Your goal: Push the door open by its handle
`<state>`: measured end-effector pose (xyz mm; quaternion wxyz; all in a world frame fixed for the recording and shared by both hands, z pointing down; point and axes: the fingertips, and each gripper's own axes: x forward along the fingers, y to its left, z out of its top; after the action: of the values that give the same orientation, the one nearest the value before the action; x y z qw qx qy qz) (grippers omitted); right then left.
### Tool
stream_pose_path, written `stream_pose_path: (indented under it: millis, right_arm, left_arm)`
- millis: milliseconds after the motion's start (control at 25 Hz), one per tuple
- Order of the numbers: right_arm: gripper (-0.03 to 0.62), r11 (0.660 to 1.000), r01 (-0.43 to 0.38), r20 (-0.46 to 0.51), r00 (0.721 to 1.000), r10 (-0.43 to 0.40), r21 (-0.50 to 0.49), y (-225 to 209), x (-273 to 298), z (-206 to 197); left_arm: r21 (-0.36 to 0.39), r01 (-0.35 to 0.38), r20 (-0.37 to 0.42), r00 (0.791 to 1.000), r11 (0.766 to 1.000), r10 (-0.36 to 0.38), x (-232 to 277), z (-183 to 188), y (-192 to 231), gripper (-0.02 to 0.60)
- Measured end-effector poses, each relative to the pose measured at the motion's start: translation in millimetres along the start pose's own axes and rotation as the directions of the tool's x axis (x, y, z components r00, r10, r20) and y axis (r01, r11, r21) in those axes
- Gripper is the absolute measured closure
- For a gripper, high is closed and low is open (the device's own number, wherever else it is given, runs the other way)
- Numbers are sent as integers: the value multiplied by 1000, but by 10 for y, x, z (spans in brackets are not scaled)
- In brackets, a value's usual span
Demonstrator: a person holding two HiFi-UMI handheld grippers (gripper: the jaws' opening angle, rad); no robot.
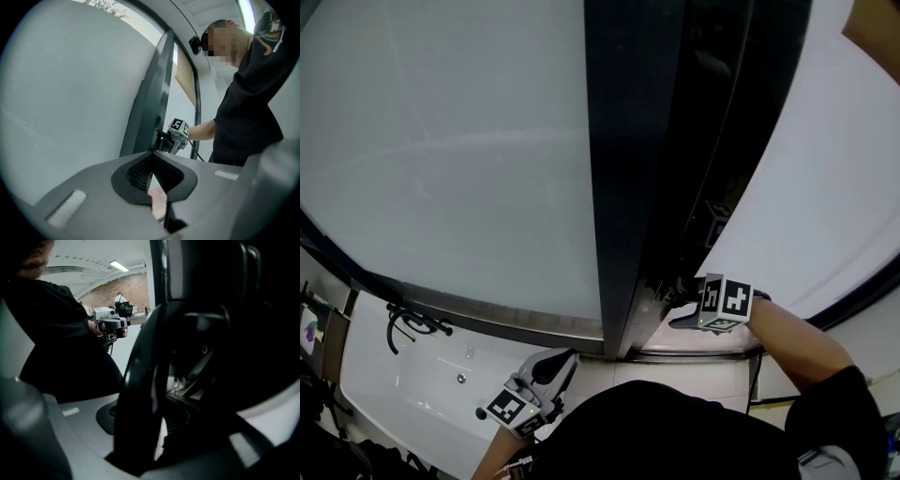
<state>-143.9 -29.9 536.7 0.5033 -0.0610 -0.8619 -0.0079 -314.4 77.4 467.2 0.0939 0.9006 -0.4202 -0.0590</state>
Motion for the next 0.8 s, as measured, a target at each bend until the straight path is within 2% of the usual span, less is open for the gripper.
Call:
stream_pose_path:
  millis: [240, 320, 400, 440, 800]
  right_arm:
    - [433, 1000, 16, 35, 999, -16, -16, -1, -4, -25]
    - [433, 998, 66, 129, 990, -64, -13, -75, 16, 2]
    - [430, 992, 128, 246, 961, -126, 9, -185, 35, 28]
    - [429, 990, 142, 267, 953, -143, 22, -233, 35, 19]
    - [431, 980, 177, 229, 954, -193, 88, -1050, -6, -8]
  left_arm:
    - [1, 9, 6, 1000, 1000, -9, 64, 18, -29, 583]
    - [-10, 2, 7, 1000, 1000, -2, 66, 10, -4, 583]
    - [-14, 1, 2, 1000, 1000, -1, 61, -12, -8, 583]
    - [-14, 4, -4, 1000, 1000, -4, 56, -26, -26, 583]
    - [21, -26, -19, 999, 999, 27, 52, 43, -154, 583]
